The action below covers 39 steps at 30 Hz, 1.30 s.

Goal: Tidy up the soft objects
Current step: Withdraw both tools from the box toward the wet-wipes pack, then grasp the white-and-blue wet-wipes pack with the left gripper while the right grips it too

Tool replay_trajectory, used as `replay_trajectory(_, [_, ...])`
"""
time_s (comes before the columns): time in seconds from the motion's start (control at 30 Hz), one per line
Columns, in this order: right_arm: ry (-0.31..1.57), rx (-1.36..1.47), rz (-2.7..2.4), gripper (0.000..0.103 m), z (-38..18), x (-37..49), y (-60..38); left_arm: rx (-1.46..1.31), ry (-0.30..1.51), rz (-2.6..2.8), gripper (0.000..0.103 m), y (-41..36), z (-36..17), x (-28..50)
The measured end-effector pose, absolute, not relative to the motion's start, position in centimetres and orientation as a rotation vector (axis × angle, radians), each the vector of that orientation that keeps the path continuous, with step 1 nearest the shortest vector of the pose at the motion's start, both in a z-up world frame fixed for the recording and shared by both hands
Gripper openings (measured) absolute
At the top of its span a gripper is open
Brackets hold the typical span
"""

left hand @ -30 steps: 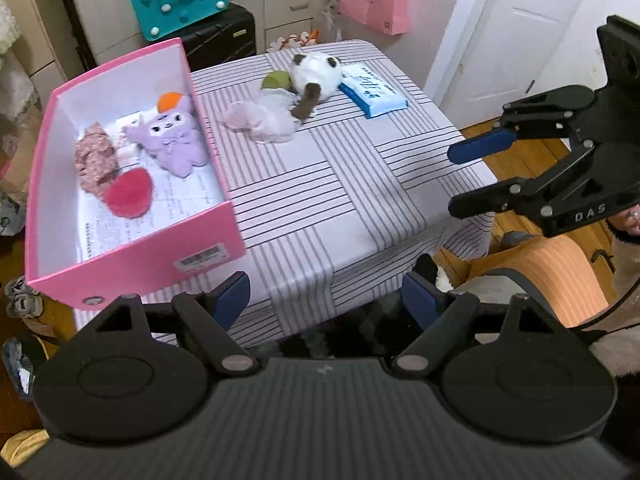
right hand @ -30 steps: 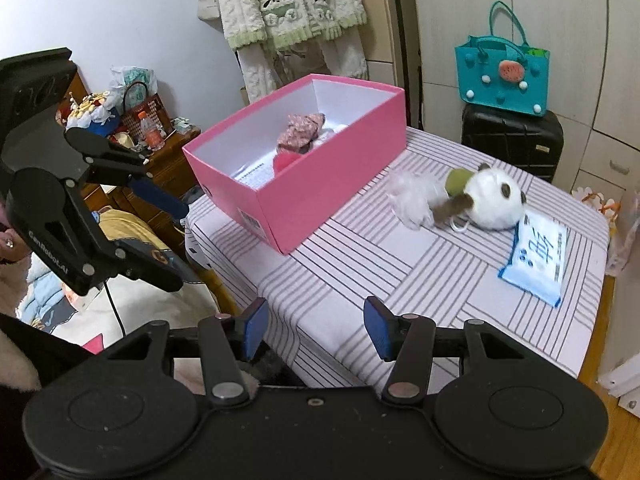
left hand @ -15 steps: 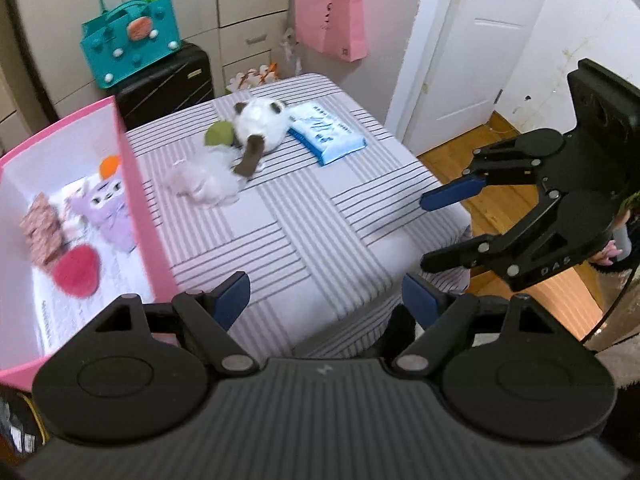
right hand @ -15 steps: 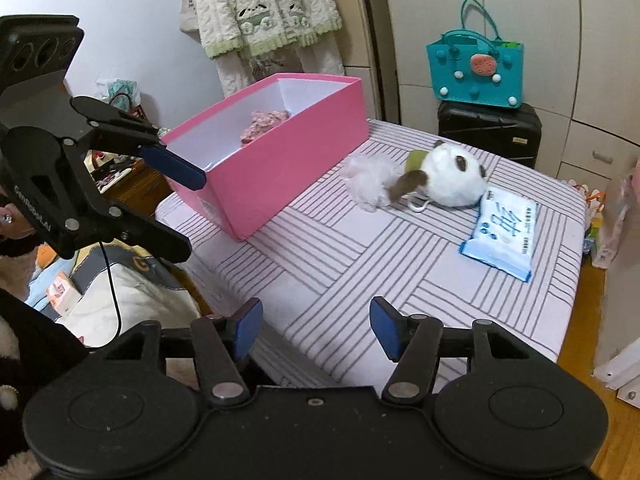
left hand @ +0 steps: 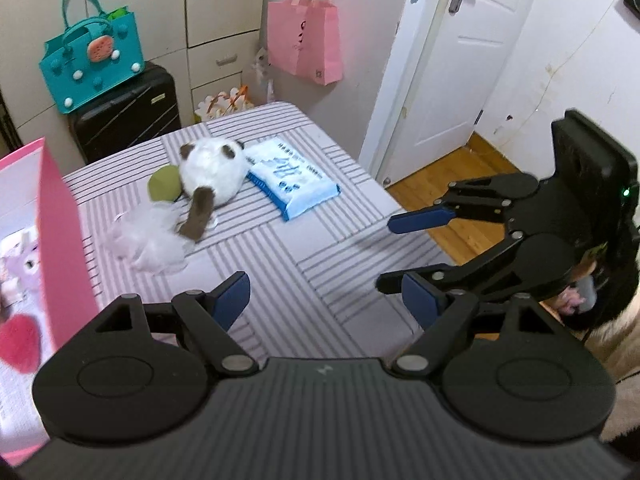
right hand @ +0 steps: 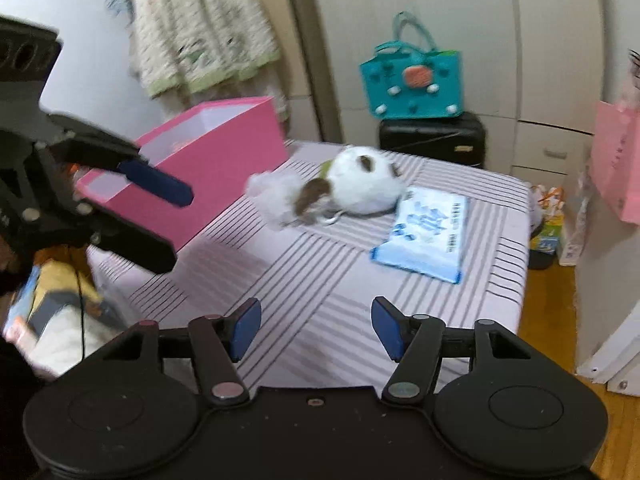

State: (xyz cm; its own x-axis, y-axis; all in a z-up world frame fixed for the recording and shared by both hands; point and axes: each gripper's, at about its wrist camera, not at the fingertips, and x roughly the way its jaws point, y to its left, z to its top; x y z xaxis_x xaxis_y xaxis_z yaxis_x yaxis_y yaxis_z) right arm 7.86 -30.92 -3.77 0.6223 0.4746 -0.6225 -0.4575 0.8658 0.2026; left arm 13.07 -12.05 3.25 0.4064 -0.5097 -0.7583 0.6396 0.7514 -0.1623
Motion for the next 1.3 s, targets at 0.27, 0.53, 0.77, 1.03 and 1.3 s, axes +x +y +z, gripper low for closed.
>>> replay_trajectory(0.27, [0.655,0.033,0.386,0.070,-6.7,9.9,-32.4,0.077,0.859,-0.738,0.082,-13.5,0.8,15.8])
replay_trajectory(0.53, [0.634,0.043,0.364,0.074,-8.2,12.1,-33.1,-0.046,0.850,-0.718,0.081,-14.7,-2.1,18.5])
replay_trajectory(0.77, [0.632,-0.007,0.372,0.088,-9.0,14.5,-32.6,-0.087,0.820,-0.712,0.079,-16.6,-3.4,20.1])
replay_trajectory(1.03, [0.657,-0.024,0.368,0.089,-9.5,17.4,-32.4,-0.126,0.827,-0.635,0.063,-18.6,-5.3,23.1])
replay_trajectory(1.3, [0.690,-0.014,0.382,0.089,-10.2,18.8,-31.9,-0.258,0.893,-0.599,0.051,-18.5,-7.8,25.0])
